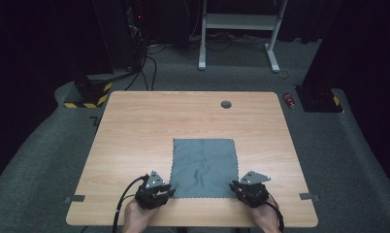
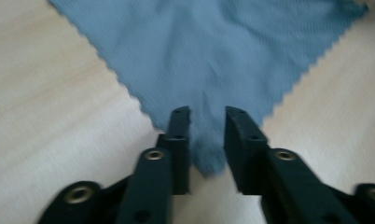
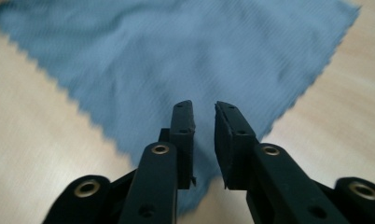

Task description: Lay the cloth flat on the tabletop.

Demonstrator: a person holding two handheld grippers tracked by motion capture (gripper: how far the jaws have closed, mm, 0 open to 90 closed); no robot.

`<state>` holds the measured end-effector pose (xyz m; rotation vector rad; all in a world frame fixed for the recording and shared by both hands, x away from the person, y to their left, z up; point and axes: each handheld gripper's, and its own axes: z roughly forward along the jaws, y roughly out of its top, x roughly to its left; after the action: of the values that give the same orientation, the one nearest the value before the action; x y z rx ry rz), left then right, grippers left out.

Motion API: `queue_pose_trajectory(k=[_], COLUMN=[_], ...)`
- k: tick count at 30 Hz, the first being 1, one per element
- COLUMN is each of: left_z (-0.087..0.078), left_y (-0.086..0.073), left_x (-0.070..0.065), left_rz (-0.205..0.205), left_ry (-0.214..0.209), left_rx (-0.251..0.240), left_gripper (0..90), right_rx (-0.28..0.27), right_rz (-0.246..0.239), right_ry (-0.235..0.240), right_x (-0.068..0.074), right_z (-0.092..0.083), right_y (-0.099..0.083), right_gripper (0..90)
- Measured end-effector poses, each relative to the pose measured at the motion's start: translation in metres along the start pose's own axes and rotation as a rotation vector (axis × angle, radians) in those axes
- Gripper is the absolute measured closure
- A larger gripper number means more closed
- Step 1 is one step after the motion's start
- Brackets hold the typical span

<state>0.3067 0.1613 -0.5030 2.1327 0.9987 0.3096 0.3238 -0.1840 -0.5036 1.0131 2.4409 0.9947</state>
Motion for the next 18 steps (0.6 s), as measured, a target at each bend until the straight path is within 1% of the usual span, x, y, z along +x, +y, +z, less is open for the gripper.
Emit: queue_pose_trajectory(k=[1, 4, 5, 6, 7, 8, 9, 10, 11, 12, 14, 16, 17, 18], left_z=[0.005, 0.022, 0.022, 0.03, 0.038, 0.049, 0.054, 0.057, 0.06, 0.062, 0.066, 0.067, 0.066, 0.066], left_y=[0.007, 0.025, 0.025, 0.031, 0.036, 0.042, 0.044, 0.046, 0.047, 0.047, 0.046, 0.045, 0.045, 0.044], left_x=[0.003, 0.011, 0.011, 0.014, 0.017, 0.021, 0.023, 0.023, 0.025, 0.026, 0.03, 0.031, 0.031, 0.031], left_rz=[0.0, -0.006, -0.006, -0.012, -0.019, -0.022, -0.015, -0.008, -0.008, -0.012, -0.039, -0.031, -0.026, -0.011], left_ry=[0.013, 0.028, 0.028, 0.039, 0.053, 0.08, 0.095, 0.107, 0.121, 0.124, 0.13, 0.136, 0.141, 0.151], left_rx=[-0.011, -0.019, -0.019, -0.015, -0.012, -0.002, 0.001, -0.001, -0.014, -0.019, -0.014, -0.013, -0.009, -0.005], left_gripper=[64.6, 56.4, 54.6, 54.6, 52.8, 50.4, 49.4, 48.2, 47.6, 47.4, 46.3, 45.7, 45.7, 45.7], right_rx=[-0.011, -0.022, -0.022, -0.023, -0.024, -0.023, -0.027, -0.03, -0.031, -0.03, -0.014, -0.013, -0.005, 0.001], right_rz=[0.009, 0.057, 0.057, 0.068, 0.072, 0.081, 0.09, 0.087, 0.092, 0.096, 0.106, 0.107, 0.1, 0.1], right_ry=[-0.006, -0.015, -0.015, -0.026, -0.041, -0.06, -0.068, -0.075, -0.077, -0.078, -0.077, -0.079, -0.082, -0.083], right_x=[-0.003, -0.014, -0.014, -0.018, -0.021, -0.026, -0.027, -0.029, -0.03, -0.031, -0.034, -0.034, -0.034, -0.034], right_z=[0.003, 0.021, 0.021, 0.027, 0.034, 0.045, 0.048, 0.053, 0.056, 0.062, 0.07, 0.076, 0.078, 0.08], right_y=[0.004, 0.02, 0.02, 0.025, 0.032, 0.042, 0.045, 0.05, 0.052, 0.056, 0.06, 0.062, 0.062, 0.062], right_gripper=[76.1, 71.8, 71.8, 69.9, 67.5, 64.1, 63.1, 62.0, 61.4, 60.8, 59.2, 58.0, 57.9, 58.2])
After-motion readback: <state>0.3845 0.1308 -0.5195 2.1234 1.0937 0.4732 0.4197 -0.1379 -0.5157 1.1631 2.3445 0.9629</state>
